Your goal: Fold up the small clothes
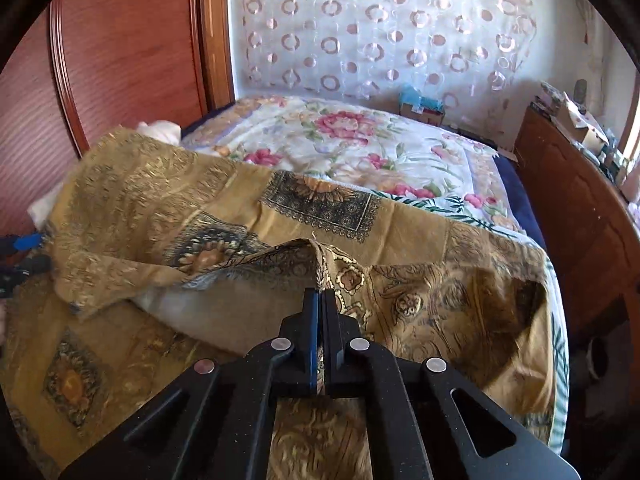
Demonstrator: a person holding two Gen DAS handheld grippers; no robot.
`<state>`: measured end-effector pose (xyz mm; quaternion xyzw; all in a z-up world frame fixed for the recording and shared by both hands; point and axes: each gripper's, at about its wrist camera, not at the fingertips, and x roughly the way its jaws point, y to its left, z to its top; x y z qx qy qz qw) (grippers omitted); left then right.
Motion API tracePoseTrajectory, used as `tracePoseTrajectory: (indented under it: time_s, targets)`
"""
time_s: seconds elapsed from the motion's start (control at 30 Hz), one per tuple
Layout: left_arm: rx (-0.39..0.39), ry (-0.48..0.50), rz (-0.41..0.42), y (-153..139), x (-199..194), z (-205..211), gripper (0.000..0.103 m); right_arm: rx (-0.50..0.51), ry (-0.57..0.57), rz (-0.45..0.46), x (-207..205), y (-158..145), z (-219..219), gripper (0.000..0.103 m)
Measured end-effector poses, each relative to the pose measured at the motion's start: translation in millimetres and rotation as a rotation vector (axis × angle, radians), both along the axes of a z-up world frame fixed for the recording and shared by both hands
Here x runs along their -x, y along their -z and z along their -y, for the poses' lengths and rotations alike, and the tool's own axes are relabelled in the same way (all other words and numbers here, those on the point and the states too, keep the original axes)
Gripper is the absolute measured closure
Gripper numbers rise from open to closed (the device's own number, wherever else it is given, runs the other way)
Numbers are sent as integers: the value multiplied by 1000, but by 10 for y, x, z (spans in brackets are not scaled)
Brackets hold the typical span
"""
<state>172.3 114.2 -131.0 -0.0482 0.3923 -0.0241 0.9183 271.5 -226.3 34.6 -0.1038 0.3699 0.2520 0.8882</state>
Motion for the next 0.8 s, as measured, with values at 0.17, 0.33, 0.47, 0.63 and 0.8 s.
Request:
tracePoseTrajectory:
  time_s: [0.17,0.33,0.47,0.63,0.8]
  targets:
    - [-21,0,-12,10,-33,33,24,-72,-9,34,490,-15,354,102]
    - [-34,-4,-25,18,-65,71,24,-100,-26,0,835,161,547,102]
    - [-55,-7,-28,17,-75,113,24,-84,-1,-35,1000,170,719,96]
    - [-59,-13,-34,24,-73,107,24,-87,29,-12,1132,78,969,69]
    - [-86,-15,-40,37,-78,143,24,-107,89,56,1305,-116,1241,57]
